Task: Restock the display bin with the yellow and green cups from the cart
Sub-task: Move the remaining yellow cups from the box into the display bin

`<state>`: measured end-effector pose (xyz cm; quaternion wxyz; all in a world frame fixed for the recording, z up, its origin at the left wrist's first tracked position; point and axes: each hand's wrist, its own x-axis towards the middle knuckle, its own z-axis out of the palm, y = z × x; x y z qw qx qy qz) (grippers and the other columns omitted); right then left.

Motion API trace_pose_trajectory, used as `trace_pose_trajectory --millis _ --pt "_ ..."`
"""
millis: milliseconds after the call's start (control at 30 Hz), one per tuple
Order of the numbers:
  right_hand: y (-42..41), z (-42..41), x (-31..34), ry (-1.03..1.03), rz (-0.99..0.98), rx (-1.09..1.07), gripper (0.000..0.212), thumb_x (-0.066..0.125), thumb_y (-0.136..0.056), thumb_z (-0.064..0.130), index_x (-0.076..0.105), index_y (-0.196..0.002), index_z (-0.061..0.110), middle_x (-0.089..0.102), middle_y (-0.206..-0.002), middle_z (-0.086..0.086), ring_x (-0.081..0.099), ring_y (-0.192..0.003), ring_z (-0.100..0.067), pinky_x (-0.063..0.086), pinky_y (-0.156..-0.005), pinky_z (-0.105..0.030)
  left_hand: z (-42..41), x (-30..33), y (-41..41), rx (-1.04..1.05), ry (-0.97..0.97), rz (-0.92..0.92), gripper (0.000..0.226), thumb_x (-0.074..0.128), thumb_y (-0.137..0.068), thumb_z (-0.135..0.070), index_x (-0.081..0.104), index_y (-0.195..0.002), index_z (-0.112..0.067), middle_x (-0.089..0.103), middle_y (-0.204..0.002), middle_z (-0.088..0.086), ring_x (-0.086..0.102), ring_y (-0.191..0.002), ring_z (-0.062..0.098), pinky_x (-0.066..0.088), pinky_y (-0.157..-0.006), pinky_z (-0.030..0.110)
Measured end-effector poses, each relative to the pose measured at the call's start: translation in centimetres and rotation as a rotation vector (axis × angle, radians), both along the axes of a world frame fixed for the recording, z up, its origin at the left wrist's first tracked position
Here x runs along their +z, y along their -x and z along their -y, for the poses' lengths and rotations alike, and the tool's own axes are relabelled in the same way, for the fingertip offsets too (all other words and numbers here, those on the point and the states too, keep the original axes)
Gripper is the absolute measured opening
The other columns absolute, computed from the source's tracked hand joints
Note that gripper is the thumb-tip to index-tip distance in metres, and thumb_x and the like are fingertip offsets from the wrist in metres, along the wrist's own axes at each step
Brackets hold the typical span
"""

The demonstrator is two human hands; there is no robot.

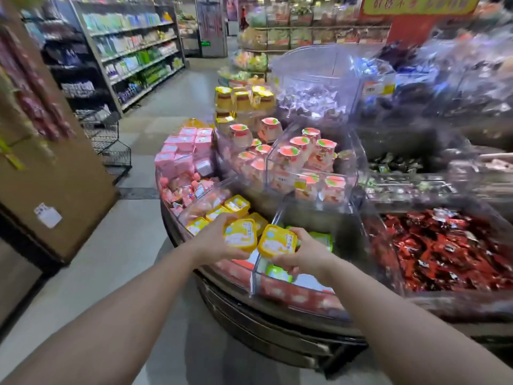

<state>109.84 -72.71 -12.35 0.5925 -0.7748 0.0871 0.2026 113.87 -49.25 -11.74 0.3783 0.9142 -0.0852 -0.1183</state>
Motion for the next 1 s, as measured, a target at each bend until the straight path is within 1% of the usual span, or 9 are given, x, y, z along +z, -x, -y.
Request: trace_pose_trajectory --millis 67,233,367,500,633,733,800,900,1000 --pt "-1.6 -0.8 0.1 0.02 -0.013 0.002 0.073 0.083 -0.07 0.008 0.038 -0.123 0.028 0.061 -0.089 -0.007 0.058 -0.062 -0.018 0.051 -0.055 -0.03 -0.7 -0.7 -1.3 0.013 0.021 -0.031 0.093 0.089 -0.056 -0.036 0.037 -0.133 -0.031 0.049 -0.123 -0.005 0.049 -0.115 0.012 0.04 -0.089 0.023" --pt "-6.9 -2.3 -0.4 0.041 0.001 0.047 0.08 0.084 -0.065 0.008 0.039 -0.129 0.025 0.063 -0.094 -0.012 0.059 -0.063 -0.022 0.048 -0.054 -0.031 -2.3 -0.8 -4.7 0.008 0.007 -0.055 0.092 0.088 -0.061 -0.024 0.036 -0.136 -0.026 0.052 -0.123 -0.003 0.056 -0.105 0.013 0.049 -0.087 0.026" --pt "-10.3 -4.2 -0.1 0.034 0.004 0.054 0.08 0.083 -0.066 0.006 0.037 -0.128 0.027 0.061 -0.101 -0.012 0.061 -0.059 -0.018 0.048 -0.048 -0.025 -4.2 0.1 -8.0 0.024 -0.043 0.022 0.093 0.089 -0.058 -0.033 0.038 -0.135 -0.029 0.049 -0.122 -0.008 0.051 -0.11 0.011 0.041 -0.092 0.023" --pt "-12.9 -6.1 -0.6 0.084 -0.019 0.043 0.086 0.086 -0.06 0.013 0.037 -0.13 0.026 0.063 -0.1 -0.013 0.059 -0.058 -0.02 0.048 -0.049 -0.028 -6.0 -0.2 -10.9 0.071 0.036 -0.034 0.088 0.087 -0.064 -0.028 0.036 -0.136 -0.027 0.046 -0.126 -0.007 0.044 -0.115 0.01 0.034 -0.089 0.022" --pt "-14.5 -8.4 -1.7 0.084 -0.09 -0.023 0.08 0.083 -0.067 0.009 0.033 -0.128 0.024 0.065 -0.09 -0.013 0.055 -0.049 -0.016 0.043 -0.043 -0.024 -7.4 -0.9 -14.2 0.06 0.044 -0.038 0.089 0.086 -0.066 -0.028 0.034 -0.138 -0.025 0.044 -0.125 -0.007 0.043 -0.114 0.009 0.034 -0.088 0.022" --pt "-15.6 -10.4 -3.7 0.079 -0.129 -0.087 0.083 0.082 -0.067 0.006 0.032 -0.132 0.021 0.062 -0.094 -0.012 0.053 -0.05 -0.017 0.043 -0.044 -0.026 -8.1 -1.7 -17.0 0.005 0.049 -0.04 0.089 0.086 -0.065 -0.028 0.034 -0.137 -0.025 0.045 -0.126 -0.005 0.045 -0.119 0.012 0.036 -0.089 0.023" --pt "-15.9 -11.6 -5.5 0.095 -0.165 -0.163 0.084 0.081 -0.068 0.005 0.031 -0.134 0.021 0.06 -0.093 -0.012 0.052 -0.051 -0.017 0.043 -0.045 -0.026 -8.3 -2.2 -18.5 -0.075 0.032 -0.057 0.088 0.085 -0.067 -0.028 0.032 -0.138 -0.026 0.044 -0.125 -0.007 0.043 -0.115 0.01 0.035 -0.089 0.022" --pt "-15.9 -13.3 -8.2 0.168 -0.216 -0.277 0.093 0.086 -0.061 0.016 0.032 -0.136 0.025 0.062 -0.1 -0.011 0.06 -0.061 -0.022 0.047 -0.048 -0.028 -8.3 -3.5 -20.5 -0.204 0.009 -0.037 0.087 0.085 -0.066 -0.03 0.034 -0.135 -0.026 0.044 -0.126 -0.007 0.043 -0.116 0.009 0.034 -0.09 0.02" --pt "-15.7 -14.3 -10.6 0.302 -0.227 -0.287 0.1 0.091 -0.05 0.034 0.034 -0.132 0.029 0.061 -0.112 -0.003 0.064 -0.094 -0.025 0.055 -0.067 -0.034 -8.1 -4.8 -22.0 -0.293 -0.01 0.004 0.092 0.086 -0.062 -0.036 0.034 -0.136 -0.026 0.045 -0.126 -0.008 0.046 -0.116 0.011 0.036 -0.091 0.022"
